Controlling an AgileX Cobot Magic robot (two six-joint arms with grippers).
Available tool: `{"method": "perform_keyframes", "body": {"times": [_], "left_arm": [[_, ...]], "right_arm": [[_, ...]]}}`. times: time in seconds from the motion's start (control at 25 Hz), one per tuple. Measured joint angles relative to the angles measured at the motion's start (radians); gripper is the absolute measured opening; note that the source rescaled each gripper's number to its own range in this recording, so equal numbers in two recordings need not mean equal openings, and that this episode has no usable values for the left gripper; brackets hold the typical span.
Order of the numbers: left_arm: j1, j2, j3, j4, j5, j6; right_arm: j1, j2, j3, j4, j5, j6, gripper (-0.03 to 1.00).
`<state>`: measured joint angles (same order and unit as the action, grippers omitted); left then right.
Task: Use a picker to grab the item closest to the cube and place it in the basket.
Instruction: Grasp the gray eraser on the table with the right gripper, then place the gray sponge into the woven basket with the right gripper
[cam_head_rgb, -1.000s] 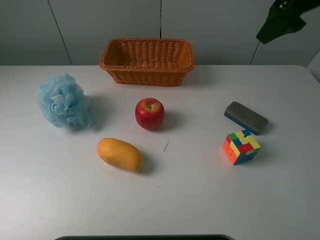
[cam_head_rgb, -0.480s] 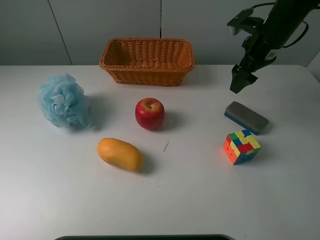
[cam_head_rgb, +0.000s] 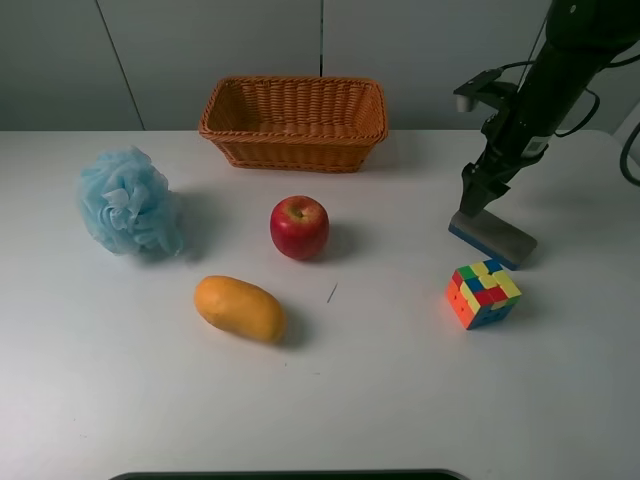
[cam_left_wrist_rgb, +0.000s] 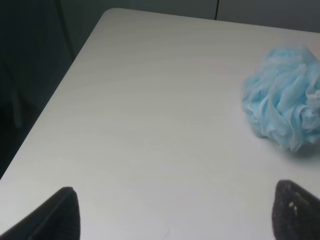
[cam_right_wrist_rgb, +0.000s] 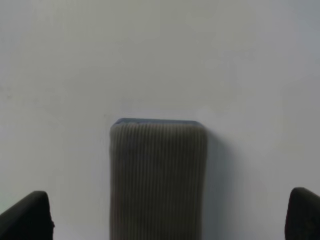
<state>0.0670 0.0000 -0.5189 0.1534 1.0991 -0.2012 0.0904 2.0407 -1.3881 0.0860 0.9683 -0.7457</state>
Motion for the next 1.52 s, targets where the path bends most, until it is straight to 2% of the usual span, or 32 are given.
{"method": "perform_keyframes", "body": {"times": [0.24,0.64,1.0,1.04,1.08,1.16,1.24,1.52], "left_arm": [[0.0,0.0,0.0,0.0,0.0,0.0],[0.0,0.0,0.0,0.0,0.0,0.0],[0.0,0.0,0.0,0.0,0.0,0.0],[0.0,0.0,0.0,0.0,0.0,0.0],[0.0,0.0,0.0,0.0,0.0,0.0],[0.0,0.0,0.0,0.0,0.0,0.0],[0.0,0.0,0.0,0.0,0.0,0.0],[0.0,0.0,0.0,0.0,0.0,0.0]], "right_arm": [[0.0,0.053,0.012,0.029,-0.021,0.0,1.0],[0.0,0.065,0.118,0.029,-0.17,0.0,1.0],[0.0,0.065,0.121,0.031,-0.202,0.0,0.98],[0.0,0.065,0.121,0.031,-0.202,0.0,0.85],[0.0,0.065,0.121,0.031,-0.203,0.0,0.66],[0.0,0.065,0.121,0.031,-0.205,0.002,0.0],[0.0,0.065,0.121,0.031,-0.205,0.004,0.04],[0.0,0.065,0.121,0.031,-0.2,0.004,0.04]]}}
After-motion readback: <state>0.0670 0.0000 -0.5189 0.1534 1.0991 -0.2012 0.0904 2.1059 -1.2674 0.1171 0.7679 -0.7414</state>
